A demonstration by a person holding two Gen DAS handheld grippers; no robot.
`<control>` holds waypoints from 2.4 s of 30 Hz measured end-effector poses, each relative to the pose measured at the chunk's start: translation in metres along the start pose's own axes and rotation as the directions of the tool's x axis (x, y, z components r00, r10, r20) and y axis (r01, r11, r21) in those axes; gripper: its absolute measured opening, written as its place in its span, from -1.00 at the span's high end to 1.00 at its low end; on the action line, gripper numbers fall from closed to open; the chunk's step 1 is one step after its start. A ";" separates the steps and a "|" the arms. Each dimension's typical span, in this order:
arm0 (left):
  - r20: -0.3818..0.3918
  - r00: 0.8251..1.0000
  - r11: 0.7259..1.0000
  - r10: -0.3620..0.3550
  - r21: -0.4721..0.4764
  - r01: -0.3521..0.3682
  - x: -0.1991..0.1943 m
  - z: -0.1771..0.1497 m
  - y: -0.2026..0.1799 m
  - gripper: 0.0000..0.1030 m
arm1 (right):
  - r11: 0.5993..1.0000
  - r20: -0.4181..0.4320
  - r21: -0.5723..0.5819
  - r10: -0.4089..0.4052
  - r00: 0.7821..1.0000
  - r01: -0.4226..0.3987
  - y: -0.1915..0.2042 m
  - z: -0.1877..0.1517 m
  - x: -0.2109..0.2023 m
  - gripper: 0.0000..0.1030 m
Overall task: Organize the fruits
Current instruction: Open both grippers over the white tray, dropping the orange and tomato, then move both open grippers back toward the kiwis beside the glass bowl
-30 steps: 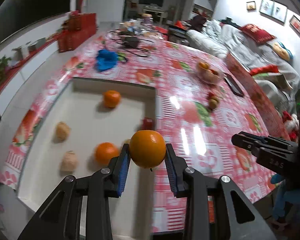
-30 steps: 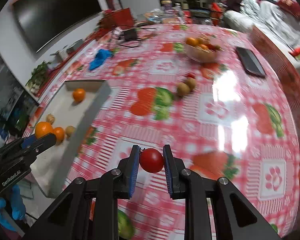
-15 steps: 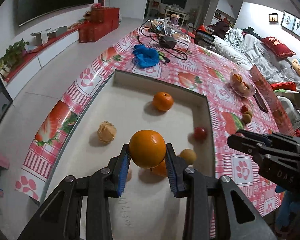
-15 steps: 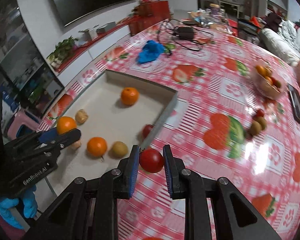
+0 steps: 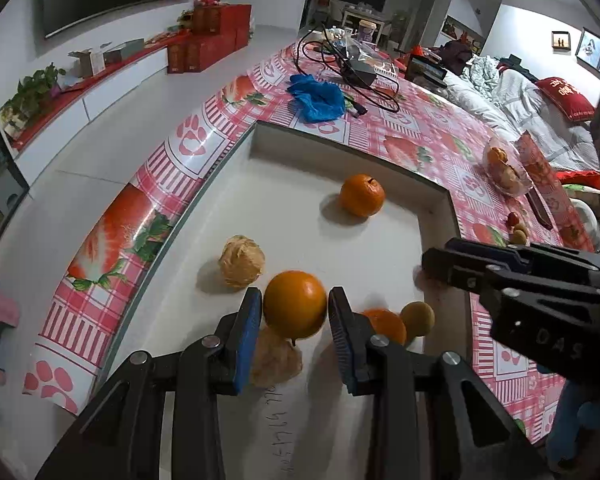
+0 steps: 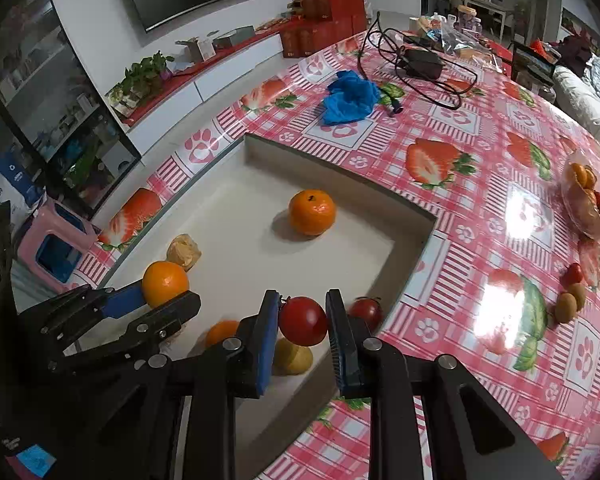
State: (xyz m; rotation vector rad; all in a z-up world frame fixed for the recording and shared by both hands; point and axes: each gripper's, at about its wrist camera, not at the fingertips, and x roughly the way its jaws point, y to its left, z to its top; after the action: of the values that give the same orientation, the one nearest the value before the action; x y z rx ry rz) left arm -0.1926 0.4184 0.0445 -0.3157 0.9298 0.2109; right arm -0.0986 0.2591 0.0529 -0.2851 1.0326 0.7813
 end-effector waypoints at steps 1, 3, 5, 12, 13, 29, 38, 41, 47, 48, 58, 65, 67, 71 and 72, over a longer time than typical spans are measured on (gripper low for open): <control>0.001 1.000 1.000 0.004 0.002 -0.004 0.000 0.000 0.000 0.22 | 1.000 -0.005 -0.001 0.001 1.000 -0.001 0.001 0.000 0.002 0.51; 0.002 1.000 1.000 0.015 0.004 -0.015 0.000 -0.001 0.000 0.02 | 1.000 -0.013 0.000 0.005 1.000 -0.005 0.003 0.001 0.004 0.51; 0.009 1.000 1.000 0.021 -0.001 -0.021 -0.001 -0.002 0.000 -0.33 | 1.000 -0.017 0.005 0.014 1.000 -0.014 0.003 0.000 0.004 0.51; 0.013 1.000 1.000 0.015 -0.023 -0.014 -0.007 -0.003 0.000 -0.53 | 0.999 -0.025 0.033 0.026 0.999 -0.025 -0.004 -0.002 0.001 0.50; 0.011 1.000 1.000 0.016 -0.021 -0.015 -0.008 -0.003 -0.001 -0.54 | 0.999 -0.024 0.038 0.027 0.999 -0.026 -0.005 -0.003 0.000 0.50; -0.010 0.998 0.989 -0.056 0.133 0.057 -0.023 -0.006 -0.089 -0.56 | 0.975 0.087 0.212 -0.087 0.992 0.067 -0.081 -0.042 -0.050 -0.99; -0.082 0.990 0.954 -0.113 0.269 0.131 -0.011 -0.021 -0.175 -0.59 | 0.868 -0.005 0.461 -0.208 0.978 0.187 -0.188 -0.122 -0.070 -0.99; -0.121 0.989 0.946 -0.084 0.302 0.118 0.001 -0.031 -0.197 -0.59 | 0.837 -0.015 0.502 -0.243 0.970 0.218 -0.211 -0.148 -0.079 -0.99; -0.181 0.983 0.929 -0.037 0.357 0.100 0.020 -0.049 -0.232 -0.59 | 0.795 -0.029 0.534 -0.323 0.946 0.288 -0.244 -0.184 -0.094 -0.99; -0.182 0.983 0.926 -0.034 0.364 0.100 0.020 -0.050 -0.236 -0.59 | 0.797 -0.023 0.531 -0.326 0.945 0.288 -0.247 -0.187 -0.096 -0.99; -0.121 0.993 0.937 -0.003 0.347 0.045 0.038 -0.030 -0.257 -0.59 | 0.803 -0.032 0.449 -0.423 0.906 0.391 -0.251 -0.185 -0.087 -0.99; -0.078 0.997 0.957 0.012 0.289 0.011 0.072 -0.018 -0.255 -0.59 | 0.807 0.021 0.444 -0.444 0.896 0.390 -0.252 -0.189 -0.086 -1.00; -0.073 0.997 0.960 0.009 0.279 0.012 0.078 -0.017 -0.255 -0.59 | 0.810 0.023 0.441 -0.440 0.898 0.386 -0.252 -0.188 -0.085 -1.00; -0.046 0.999 0.965 0.007 0.263 0.005 0.085 -0.017 -0.257 -0.64 | 0.810 0.025 0.443 -0.441 0.897 0.386 -0.251 -0.188 -0.085 -1.00; -0.035 0.999 0.965 0.009 0.262 0.001 0.086 -0.018 -0.258 -0.66 | 0.809 0.026 0.443 -0.442 0.897 0.386 -0.251 -0.188 -0.085 -1.00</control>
State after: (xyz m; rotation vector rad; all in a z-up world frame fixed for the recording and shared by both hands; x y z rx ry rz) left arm -0.0755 0.1750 0.0102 -0.0734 0.9812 0.0843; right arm -0.0709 -0.0597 -0.0051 -0.0719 0.9461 0.1577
